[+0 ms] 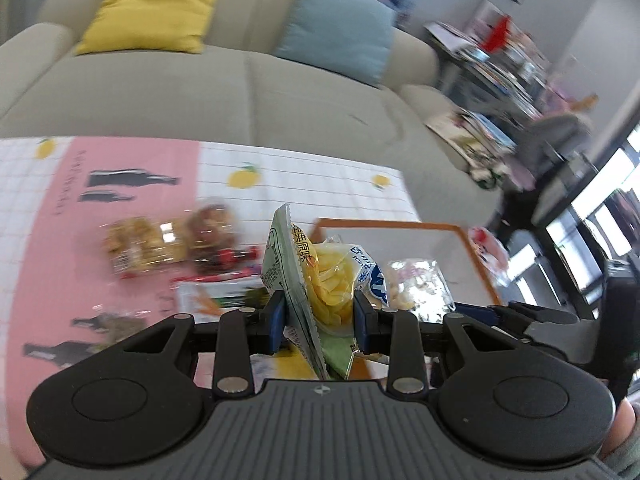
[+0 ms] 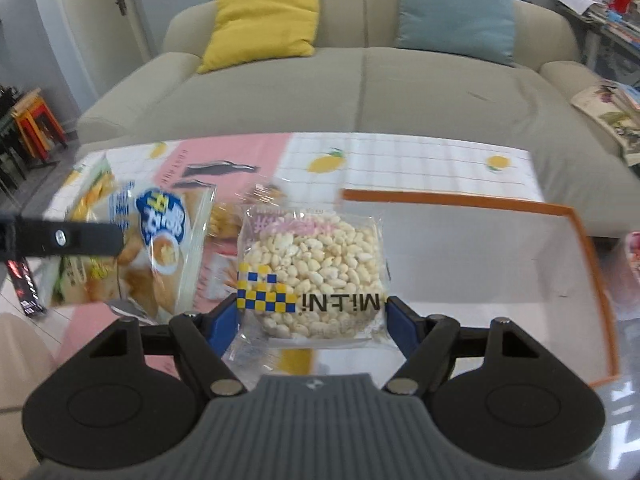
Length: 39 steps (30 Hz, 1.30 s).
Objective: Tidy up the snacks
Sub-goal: 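Carry both bags over the orange box and release them inside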
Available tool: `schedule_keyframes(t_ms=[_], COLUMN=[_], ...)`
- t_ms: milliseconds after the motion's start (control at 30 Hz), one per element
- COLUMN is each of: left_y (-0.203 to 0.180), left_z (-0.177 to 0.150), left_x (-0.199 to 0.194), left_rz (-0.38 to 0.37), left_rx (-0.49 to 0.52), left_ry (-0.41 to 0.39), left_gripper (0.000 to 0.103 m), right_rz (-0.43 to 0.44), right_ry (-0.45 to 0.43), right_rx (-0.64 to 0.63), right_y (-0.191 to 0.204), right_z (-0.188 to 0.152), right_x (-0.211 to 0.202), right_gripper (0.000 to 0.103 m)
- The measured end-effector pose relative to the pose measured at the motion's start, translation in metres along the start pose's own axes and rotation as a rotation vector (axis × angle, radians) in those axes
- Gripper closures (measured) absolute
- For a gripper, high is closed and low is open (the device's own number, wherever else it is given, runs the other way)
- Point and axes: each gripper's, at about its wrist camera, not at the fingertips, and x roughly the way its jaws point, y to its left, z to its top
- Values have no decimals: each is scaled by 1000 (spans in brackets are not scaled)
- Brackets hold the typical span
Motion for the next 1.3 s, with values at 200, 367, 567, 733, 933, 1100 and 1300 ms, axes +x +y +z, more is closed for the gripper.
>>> schedule_keyframes(t_ms=[200, 367, 567, 733, 933, 1100, 1300], left_y=[-47, -77, -98, -103, -108, -110, -113], left_z=[7, 14, 17, 21, 22, 19, 14], left_x=[30, 70, 111, 140, 171, 192, 208], left_rz=[-53, -29, -5, 2, 23, 77, 116], left_rx=[88, 173, 250, 259, 309, 359, 412], left_ry=[43, 140, 256, 338, 421, 478, 539], left_gripper=[65, 65, 65, 65, 65, 65, 64], right_rz=[-62, -110, -123, -67, -40, -14, -1], right_ry=[67, 131, 198, 241, 314, 381, 443], right_rx=[4, -19, -52, -36, -31, -20, -38], right_y=[-46, -78, -100, -113, -124, -129, -123], right_z=[-6, -5, -6, -6, -9, -13, -22], right_x=[-3, 11, 40, 61, 88, 105, 120], right_gripper=[29, 29, 29, 29, 29, 28, 28])
